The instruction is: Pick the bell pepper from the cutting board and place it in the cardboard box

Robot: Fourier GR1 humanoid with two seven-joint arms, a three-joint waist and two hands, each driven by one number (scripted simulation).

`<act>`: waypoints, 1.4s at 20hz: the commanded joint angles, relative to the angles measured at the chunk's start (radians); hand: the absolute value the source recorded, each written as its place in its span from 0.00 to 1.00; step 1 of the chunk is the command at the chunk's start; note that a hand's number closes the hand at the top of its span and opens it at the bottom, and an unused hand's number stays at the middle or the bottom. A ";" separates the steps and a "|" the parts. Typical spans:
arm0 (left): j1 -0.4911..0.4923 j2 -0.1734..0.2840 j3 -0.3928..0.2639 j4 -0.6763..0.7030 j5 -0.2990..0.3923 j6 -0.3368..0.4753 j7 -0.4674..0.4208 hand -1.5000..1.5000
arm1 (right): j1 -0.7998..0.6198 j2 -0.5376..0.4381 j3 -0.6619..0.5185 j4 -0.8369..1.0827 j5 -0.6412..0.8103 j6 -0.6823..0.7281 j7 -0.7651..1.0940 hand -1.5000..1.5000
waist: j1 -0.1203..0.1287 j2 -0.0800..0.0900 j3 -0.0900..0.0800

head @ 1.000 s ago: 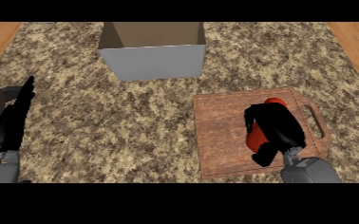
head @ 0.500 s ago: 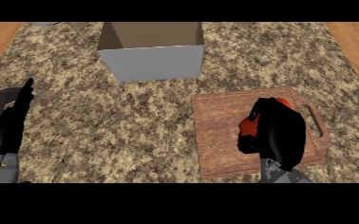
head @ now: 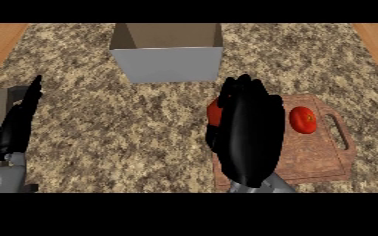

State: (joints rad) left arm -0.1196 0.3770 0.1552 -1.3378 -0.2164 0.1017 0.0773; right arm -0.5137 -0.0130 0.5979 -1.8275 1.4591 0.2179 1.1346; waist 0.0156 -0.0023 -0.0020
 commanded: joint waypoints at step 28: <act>-0.051 -0.030 -0.048 -0.061 -0.034 -0.018 0.050 0.50 | -0.763 0.013 -0.545 1.262 -0.399 -0.671 -0.135 1.00 | 0.086 0.032 0.001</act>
State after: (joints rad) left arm -0.1674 0.3371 0.1084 -1.3577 -0.2505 0.0947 0.0818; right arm -1.2369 -0.0038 0.0864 -0.7284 1.0609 -0.3632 0.9932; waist 0.0931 0.0279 -0.0014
